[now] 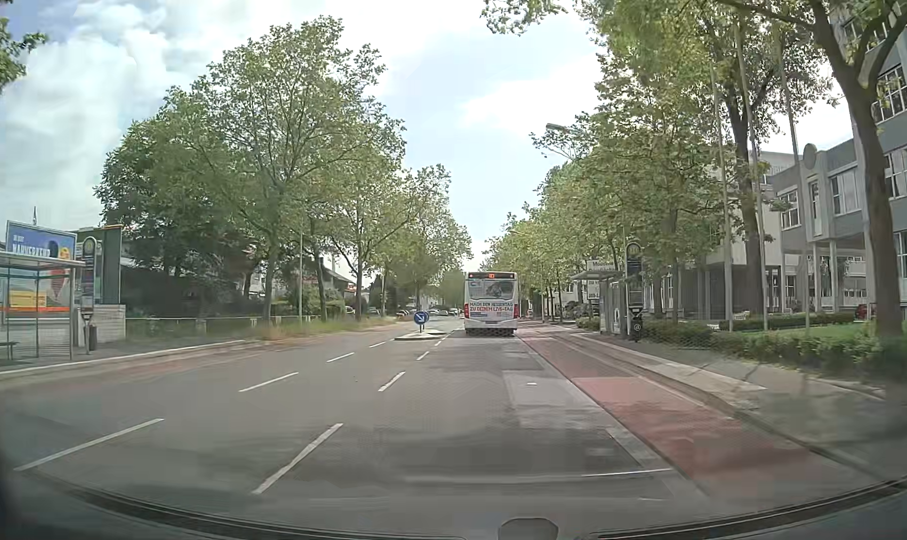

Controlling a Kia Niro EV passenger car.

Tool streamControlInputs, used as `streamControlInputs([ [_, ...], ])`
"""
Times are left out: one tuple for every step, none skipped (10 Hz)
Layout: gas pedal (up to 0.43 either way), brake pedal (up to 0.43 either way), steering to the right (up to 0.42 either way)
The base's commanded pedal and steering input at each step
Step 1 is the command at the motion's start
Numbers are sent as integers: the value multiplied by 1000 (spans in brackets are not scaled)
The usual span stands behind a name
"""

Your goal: Follow the waypoints while adhering to traffic rules and regulations

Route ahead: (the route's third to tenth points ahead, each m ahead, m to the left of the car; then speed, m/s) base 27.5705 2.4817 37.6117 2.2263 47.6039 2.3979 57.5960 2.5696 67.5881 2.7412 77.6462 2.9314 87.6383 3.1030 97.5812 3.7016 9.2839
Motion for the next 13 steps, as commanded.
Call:
streamControlInputs([
  [47, 18, -1],
  [47, 18, -1],
  [47, 18, -1],
  [47, 18, -1],
  [47, 18, -1],
  [47, 18, -1],
  [47, 18, -1],
  [47, 18, -1],
  [47, 18, -2],
  [47, 18, -2],
  [47, 18, -2],
  [47, 18, 0],
  [47, 18, 2],
])
